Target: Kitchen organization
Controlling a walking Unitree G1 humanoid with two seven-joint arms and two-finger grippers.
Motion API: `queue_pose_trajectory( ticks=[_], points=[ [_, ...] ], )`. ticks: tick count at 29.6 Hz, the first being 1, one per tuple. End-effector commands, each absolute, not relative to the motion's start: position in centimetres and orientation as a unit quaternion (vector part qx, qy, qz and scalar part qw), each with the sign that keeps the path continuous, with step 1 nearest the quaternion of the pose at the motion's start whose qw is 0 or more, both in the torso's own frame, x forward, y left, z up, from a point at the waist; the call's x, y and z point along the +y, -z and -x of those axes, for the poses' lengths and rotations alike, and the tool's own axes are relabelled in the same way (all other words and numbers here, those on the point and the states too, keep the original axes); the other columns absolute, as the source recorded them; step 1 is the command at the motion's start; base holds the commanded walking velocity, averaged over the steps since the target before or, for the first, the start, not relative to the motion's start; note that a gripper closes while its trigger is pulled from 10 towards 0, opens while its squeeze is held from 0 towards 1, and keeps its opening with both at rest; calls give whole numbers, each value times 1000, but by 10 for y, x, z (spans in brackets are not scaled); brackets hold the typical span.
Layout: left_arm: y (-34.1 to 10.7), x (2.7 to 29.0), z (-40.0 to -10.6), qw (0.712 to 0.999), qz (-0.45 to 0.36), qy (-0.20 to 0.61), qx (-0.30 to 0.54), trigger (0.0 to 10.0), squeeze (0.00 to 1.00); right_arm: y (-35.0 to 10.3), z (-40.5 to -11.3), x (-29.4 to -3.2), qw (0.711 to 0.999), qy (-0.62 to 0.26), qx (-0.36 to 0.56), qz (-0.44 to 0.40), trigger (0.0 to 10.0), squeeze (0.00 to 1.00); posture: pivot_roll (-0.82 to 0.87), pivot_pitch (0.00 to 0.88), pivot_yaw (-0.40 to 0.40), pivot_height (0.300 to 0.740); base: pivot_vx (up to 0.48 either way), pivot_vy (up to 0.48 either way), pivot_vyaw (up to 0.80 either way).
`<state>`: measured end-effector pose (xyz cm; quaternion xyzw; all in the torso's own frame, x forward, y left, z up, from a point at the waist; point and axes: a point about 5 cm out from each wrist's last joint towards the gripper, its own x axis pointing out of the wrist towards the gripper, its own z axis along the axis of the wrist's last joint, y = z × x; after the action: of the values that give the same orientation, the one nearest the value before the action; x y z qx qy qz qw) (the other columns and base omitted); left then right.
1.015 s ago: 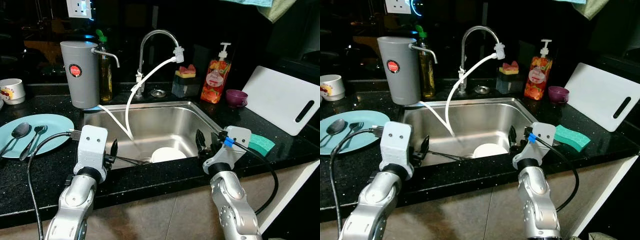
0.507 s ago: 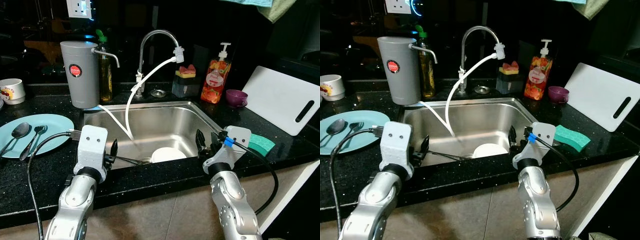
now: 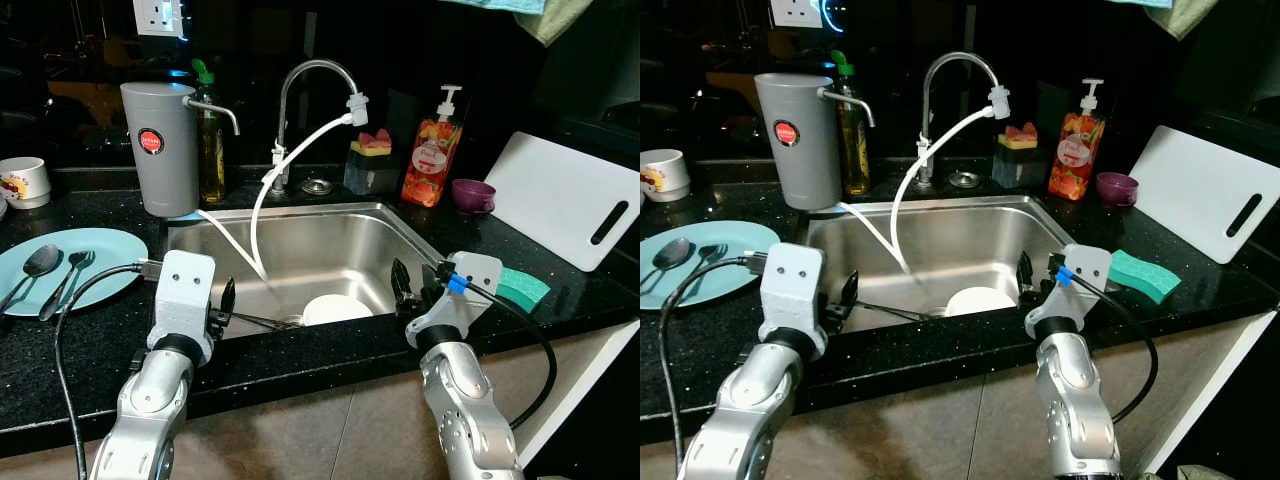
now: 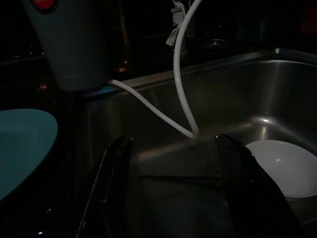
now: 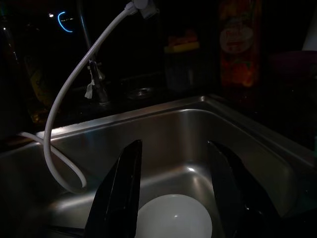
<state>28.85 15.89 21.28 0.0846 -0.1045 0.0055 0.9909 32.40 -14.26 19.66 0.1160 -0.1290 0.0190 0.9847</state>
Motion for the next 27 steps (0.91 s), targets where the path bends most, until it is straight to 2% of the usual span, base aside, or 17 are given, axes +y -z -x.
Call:
queue_pose_trajectory(
  ticks=[1, 27],
  points=[
    [-213, 160, -289, 990, -92, -9, -103, 10000, 0, -194, -325, -143, 985, -16, -123, -117, 10000, 0, 202, 32, -115, 740, 0, 0, 0],
    [-213, 159, -289, 990, -92, -9, -103, 10000, 0, -194, -324, -143, 985, -16, -123, -117, 10000, 0, 203, 35, -115, 740, 0, 0, 0]
  ],
)
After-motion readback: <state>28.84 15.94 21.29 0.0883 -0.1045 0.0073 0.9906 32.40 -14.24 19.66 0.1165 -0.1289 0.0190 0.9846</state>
